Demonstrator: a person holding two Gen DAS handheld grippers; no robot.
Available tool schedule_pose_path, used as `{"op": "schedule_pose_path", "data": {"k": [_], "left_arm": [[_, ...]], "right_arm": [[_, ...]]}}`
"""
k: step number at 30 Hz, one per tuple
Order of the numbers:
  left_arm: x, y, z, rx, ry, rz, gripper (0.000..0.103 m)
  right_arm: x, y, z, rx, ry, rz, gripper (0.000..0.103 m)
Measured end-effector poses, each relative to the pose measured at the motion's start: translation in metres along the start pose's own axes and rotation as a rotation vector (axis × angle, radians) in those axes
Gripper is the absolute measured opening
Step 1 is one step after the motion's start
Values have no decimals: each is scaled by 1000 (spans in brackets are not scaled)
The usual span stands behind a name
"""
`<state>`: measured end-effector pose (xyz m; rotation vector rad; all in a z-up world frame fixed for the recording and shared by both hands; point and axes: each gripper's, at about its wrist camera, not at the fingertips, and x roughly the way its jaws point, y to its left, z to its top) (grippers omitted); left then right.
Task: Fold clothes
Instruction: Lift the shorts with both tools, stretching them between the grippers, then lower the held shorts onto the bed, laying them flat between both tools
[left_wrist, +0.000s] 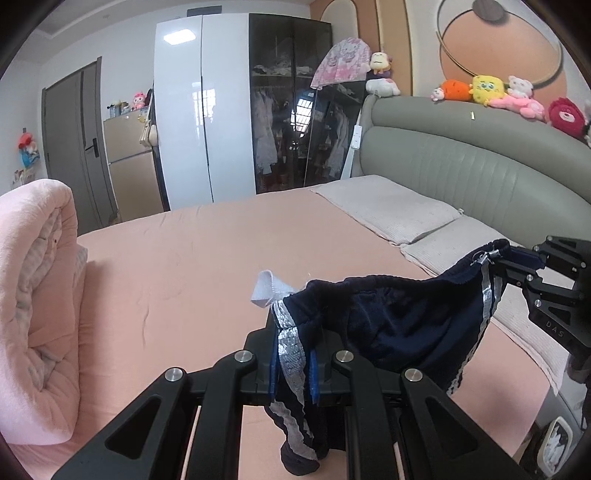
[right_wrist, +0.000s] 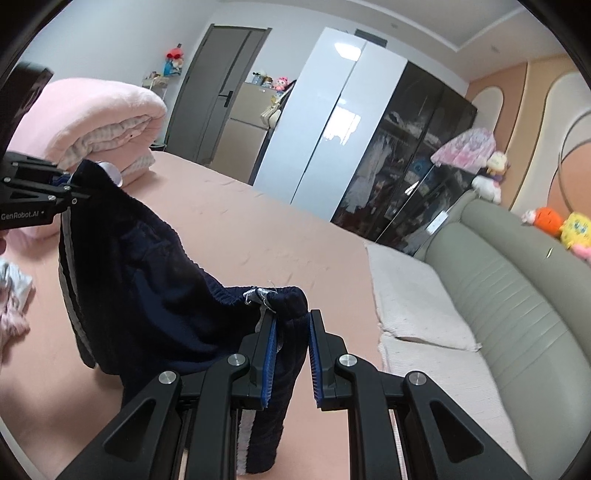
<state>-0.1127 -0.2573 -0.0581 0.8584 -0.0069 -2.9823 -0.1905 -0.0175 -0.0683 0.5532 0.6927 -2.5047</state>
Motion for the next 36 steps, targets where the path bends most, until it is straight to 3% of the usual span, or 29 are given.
{"op": "schedule_pose_path", "data": {"k": [11, 24, 31, 36], "left_arm": [[41, 14, 28, 21, -41, 54, 10], [92, 17, 60, 133, -137, 145, 11], [111, 25, 41, 72, -110, 120, 11], [98, 19, 17, 74, -91, 91, 11]], "right_arm": [[65, -52, 25, 233, 4, 127, 14], [122, -55, 56, 159, -57, 44, 14], [140, -45, 43, 130, -27, 43, 14], [127, -18, 15, 28, -13, -5, 14]]}}
